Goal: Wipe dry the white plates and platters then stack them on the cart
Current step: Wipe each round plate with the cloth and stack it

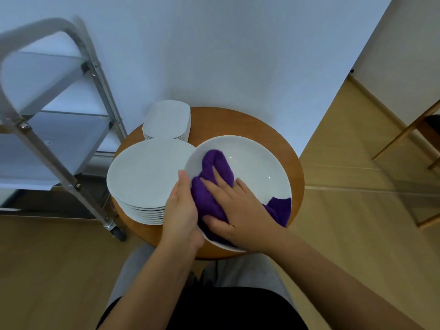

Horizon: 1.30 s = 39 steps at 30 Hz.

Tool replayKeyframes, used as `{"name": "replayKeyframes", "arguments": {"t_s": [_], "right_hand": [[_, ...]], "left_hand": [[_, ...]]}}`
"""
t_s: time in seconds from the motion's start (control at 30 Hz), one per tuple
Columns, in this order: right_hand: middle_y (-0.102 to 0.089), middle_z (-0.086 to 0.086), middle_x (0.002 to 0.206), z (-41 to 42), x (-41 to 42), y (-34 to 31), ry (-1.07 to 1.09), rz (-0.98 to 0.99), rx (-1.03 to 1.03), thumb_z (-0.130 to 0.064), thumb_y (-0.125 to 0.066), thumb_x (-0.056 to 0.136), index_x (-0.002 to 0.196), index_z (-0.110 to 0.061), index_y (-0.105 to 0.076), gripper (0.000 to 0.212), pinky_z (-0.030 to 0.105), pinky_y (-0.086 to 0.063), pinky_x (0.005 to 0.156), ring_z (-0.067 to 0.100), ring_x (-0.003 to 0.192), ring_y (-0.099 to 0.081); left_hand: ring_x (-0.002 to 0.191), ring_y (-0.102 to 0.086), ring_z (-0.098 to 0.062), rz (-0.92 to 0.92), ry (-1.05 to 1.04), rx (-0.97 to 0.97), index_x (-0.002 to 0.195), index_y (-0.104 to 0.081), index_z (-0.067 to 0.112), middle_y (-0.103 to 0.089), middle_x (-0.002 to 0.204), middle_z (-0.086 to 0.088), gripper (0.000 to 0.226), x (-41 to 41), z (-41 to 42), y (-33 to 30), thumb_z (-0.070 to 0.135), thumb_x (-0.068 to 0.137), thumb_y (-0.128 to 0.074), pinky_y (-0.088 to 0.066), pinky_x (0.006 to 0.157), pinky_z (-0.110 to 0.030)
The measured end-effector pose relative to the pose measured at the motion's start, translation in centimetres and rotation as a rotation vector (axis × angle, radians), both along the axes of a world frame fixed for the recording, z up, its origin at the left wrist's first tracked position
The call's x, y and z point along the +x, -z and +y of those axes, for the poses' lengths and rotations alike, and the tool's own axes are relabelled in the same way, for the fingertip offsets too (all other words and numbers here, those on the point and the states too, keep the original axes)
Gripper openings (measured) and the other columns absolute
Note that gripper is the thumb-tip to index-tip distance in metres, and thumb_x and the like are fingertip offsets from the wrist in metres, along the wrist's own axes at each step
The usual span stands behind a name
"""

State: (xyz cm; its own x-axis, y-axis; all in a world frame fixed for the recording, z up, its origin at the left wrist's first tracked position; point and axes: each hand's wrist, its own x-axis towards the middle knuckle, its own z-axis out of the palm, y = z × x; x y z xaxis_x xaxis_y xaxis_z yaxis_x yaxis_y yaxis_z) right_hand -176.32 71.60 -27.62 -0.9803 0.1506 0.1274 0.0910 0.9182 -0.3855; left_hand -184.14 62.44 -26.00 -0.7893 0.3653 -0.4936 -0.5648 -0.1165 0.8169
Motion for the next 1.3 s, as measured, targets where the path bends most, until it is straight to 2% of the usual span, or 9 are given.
{"name": "replayKeyframes", "arguments": {"t_s": [0.17, 0.33, 0.43, 0.53, 0.7, 0.83, 0.97, 1.1, 1.3], "right_hand": [[0.007, -0.018, 0.151, 3.7, 3.4, -0.3, -0.144, -0.185, 0.331, -0.069, -0.025, 0.084, 0.146, -0.047, 0.001, 0.071, 0.037, 0.017, 0.110, 0.019, 0.144, -0.014], [-0.041, 0.002, 0.147, 7.3, 4.3, -2.4, -0.152, -0.161, 0.537, -0.059, -0.034, 0.083, 0.144, -0.025, -0.037, 0.070, 0.056, -0.021, 0.108, 0.028, 0.126, -0.049], [-0.057, 0.016, 0.131, 7.6, 3.9, -2.4, -0.232, 0.048, 0.592, -0.041, -0.044, 0.084, 0.132, -0.009, -0.050, 0.058, 0.056, -0.044, 0.092, 0.035, 0.107, -0.062], [-0.055, 0.010, 0.135, 7.0, 3.6, -1.3, -0.469, 0.258, 0.825, -0.036, -0.053, 0.087, 0.131, -0.016, -0.042, 0.049, 0.057, -0.032, 0.103, 0.029, 0.120, -0.056], [-0.057, 0.007, 0.133, 4.9, 0.0, -2.0, -0.759, 0.268, 0.879, -0.036, -0.057, 0.087, 0.133, -0.017, -0.046, 0.051, 0.047, -0.033, 0.106, 0.027, 0.119, -0.054], [-0.056, 0.012, 0.134, 6.8, -1.5, -3.8, -0.657, 0.169, 0.877, -0.038, -0.048, 0.085, 0.128, -0.013, -0.059, 0.051, 0.049, -0.037, 0.103, 0.031, 0.118, -0.056], [-0.050, 0.014, 0.139, 8.0, -0.9, -3.7, -0.314, 0.153, 0.758, -0.038, -0.040, 0.085, 0.133, -0.009, -0.053, 0.057, 0.056, -0.025, 0.106, 0.035, 0.125, -0.050], [-0.041, 0.008, 0.147, 5.7, 0.0, -1.4, 0.052, 0.174, 0.354, -0.047, -0.035, 0.090, 0.143, -0.013, -0.036, 0.063, 0.045, -0.008, 0.115, 0.030, 0.136, -0.036], [-0.014, -0.005, 0.157, -0.8, 1.1, 2.1, 0.263, 0.093, -0.201, -0.067, -0.040, 0.083, 0.149, -0.031, -0.002, 0.085, 0.042, -0.029, 0.113, 0.020, 0.141, -0.020]], "left_hand": [[0.091, -0.064, -0.024, 0.049, 0.085, 0.026, 0.099, -0.057, 0.038, -0.067, 0.100, 0.002, 0.029, -1.0, -1.0, -0.2, 0.058, 0.090, -0.037, -0.057, 0.069, -0.041], [0.051, -0.066, -0.007, 0.137, 0.254, -0.027, 0.086, -0.054, 0.037, -0.067, 0.061, 0.012, 0.024, -1.4, -1.6, -0.6, 0.059, 0.086, -0.042, -0.047, 0.037, -0.021], [0.054, -0.067, -0.008, 0.160, 0.331, -0.001, 0.085, -0.056, 0.035, -0.068, 0.058, 0.012, 0.023, -1.9, -1.7, -0.8, 0.057, 0.081, -0.049, -0.050, 0.041, -0.024], [0.070, -0.070, -0.018, 0.151, 0.388, 0.005, 0.089, -0.061, 0.034, -0.072, 0.073, 0.003, 0.027, -2.3, -1.6, -1.1, 0.057, 0.087, -0.045, -0.055, 0.053, -0.031], [0.069, -0.068, -0.014, 0.229, 0.497, -0.078, 0.082, -0.062, 0.030, -0.069, 0.061, 0.009, 0.031, -1.5, -1.4, -1.8, 0.051, 0.093, -0.044, -0.051, 0.045, -0.022], [0.077, -0.069, -0.015, 0.256, 0.467, -0.034, 0.081, -0.066, 0.033, -0.072, 0.081, 0.003, 0.032, -1.6, -1.8, -2.4, 0.050, 0.094, -0.042, -0.055, 0.057, -0.026], [0.067, -0.066, -0.012, 0.304, 0.279, 0.000, 0.086, -0.054, 0.038, -0.068, 0.069, 0.014, 0.020, -1.5, -2.4, -2.9, 0.053, 0.092, -0.042, -0.049, 0.046, -0.019], [0.078, -0.058, -0.013, 0.268, 0.116, 0.031, 0.084, -0.050, 0.040, -0.060, 0.085, 0.011, 0.019, -1.5, -2.1, -3.4, 0.054, 0.092, -0.041, -0.044, 0.047, -0.022], [0.084, -0.060, -0.014, 0.310, 0.018, -0.001, 0.100, -0.054, 0.040, -0.062, 0.096, 0.011, 0.024, -1.5, -1.2, -3.0, 0.055, 0.093, -0.037, -0.051, 0.049, -0.018]]}}
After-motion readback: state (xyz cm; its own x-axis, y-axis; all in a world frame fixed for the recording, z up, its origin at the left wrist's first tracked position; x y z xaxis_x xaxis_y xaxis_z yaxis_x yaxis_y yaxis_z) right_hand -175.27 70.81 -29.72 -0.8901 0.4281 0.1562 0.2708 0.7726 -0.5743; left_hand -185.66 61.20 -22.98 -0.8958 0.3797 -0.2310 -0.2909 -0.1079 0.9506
